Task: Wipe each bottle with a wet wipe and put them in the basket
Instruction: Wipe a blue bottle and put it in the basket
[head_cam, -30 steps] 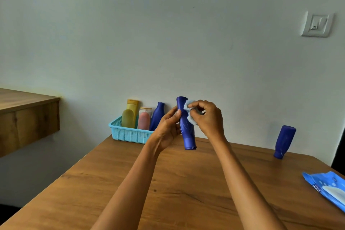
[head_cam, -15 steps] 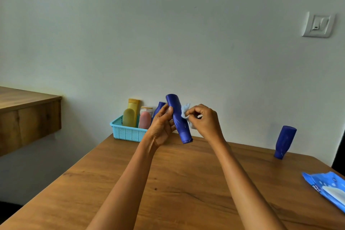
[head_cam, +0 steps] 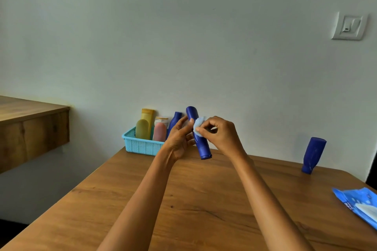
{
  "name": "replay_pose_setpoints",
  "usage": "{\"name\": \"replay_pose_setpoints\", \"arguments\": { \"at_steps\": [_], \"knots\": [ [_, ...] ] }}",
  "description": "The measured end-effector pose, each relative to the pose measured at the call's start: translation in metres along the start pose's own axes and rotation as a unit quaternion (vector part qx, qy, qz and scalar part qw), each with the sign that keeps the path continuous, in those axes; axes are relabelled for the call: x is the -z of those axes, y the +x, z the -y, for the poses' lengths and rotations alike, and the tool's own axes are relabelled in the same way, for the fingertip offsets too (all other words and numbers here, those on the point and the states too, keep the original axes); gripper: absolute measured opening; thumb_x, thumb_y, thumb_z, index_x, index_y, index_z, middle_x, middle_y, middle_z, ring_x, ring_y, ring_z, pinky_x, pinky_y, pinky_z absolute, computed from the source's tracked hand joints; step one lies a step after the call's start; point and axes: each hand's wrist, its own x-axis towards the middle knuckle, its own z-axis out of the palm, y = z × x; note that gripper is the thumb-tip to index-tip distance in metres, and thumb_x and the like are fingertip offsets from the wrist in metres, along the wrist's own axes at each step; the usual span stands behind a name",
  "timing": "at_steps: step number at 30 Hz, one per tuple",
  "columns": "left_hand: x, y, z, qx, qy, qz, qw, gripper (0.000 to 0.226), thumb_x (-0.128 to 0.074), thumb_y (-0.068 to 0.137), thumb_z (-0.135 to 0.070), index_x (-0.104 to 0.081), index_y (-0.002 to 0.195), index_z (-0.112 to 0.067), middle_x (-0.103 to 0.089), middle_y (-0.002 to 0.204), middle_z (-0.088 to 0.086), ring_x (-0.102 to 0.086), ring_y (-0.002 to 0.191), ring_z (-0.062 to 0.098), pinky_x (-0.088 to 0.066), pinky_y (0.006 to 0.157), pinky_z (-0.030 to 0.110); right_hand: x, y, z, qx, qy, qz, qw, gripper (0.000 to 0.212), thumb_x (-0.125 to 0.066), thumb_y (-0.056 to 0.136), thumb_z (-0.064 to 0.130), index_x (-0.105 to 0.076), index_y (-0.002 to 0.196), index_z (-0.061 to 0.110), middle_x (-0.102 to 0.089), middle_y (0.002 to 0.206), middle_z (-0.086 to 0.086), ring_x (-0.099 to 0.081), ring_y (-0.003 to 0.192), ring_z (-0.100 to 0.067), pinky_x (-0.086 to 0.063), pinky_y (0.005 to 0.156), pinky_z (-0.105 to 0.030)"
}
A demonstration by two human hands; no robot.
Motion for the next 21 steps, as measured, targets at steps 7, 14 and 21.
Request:
{"name": "replay_pose_setpoints", "arguments": {
  "at_steps": [7, 14, 21],
  "knots": [
    [-0.007, 0.004, -0.002, 0.017, 0.003, -0.008, 1.0, 0.057, -0.068, 0.08, -0.024, -0.046, 0.133, -0.016, -0.071, 0.098, 0.009, -0.069, 0.084, 0.02, -0.056, 0.067, 0.032, 0.001, 0.0, 0.007, 0.013, 0.014, -0.003, 1.0, 0.017, -0.073, 0.079, 0.021, -0.071, 0.096, 0.017, -0.067, 0.094, 0.003, -0.062, 0.082, -0.005, -0.051, 0.07, -0.015],
    [0.003, 0.002, -0.008, -0.015, -0.059, -0.054, 0.997, 0.031, -0.06, 0.089, -0.021, -0.053, 0.12, -0.019, -0.068, 0.092, 0.009, -0.068, 0.08, 0.022, -0.057, 0.066, 0.033, 0.004, 0.0, 0.002, -0.05, 0.033, 0.071, 0.996, 0.011, -0.074, 0.077, 0.012, -0.071, 0.085, 0.019, -0.066, 0.088, 0.007, -0.063, 0.079, -0.001, -0.049, 0.066, -0.013],
    [-0.011, -0.002, -0.011, -0.005, -0.07, 0.047, 0.996, 0.04, -0.057, 0.087, -0.019, -0.049, 0.126, -0.014, -0.07, 0.095, 0.004, -0.069, 0.081, 0.017, -0.056, 0.068, 0.031, 0.002, 0.004, 0.005, -0.036, 0.045, -0.121, 0.991, 0.012, -0.066, 0.084, 0.007, -0.072, 0.094, 0.011, -0.068, 0.093, 0.006, -0.065, 0.082, -0.005, -0.054, 0.068, -0.017]
  ]
}}
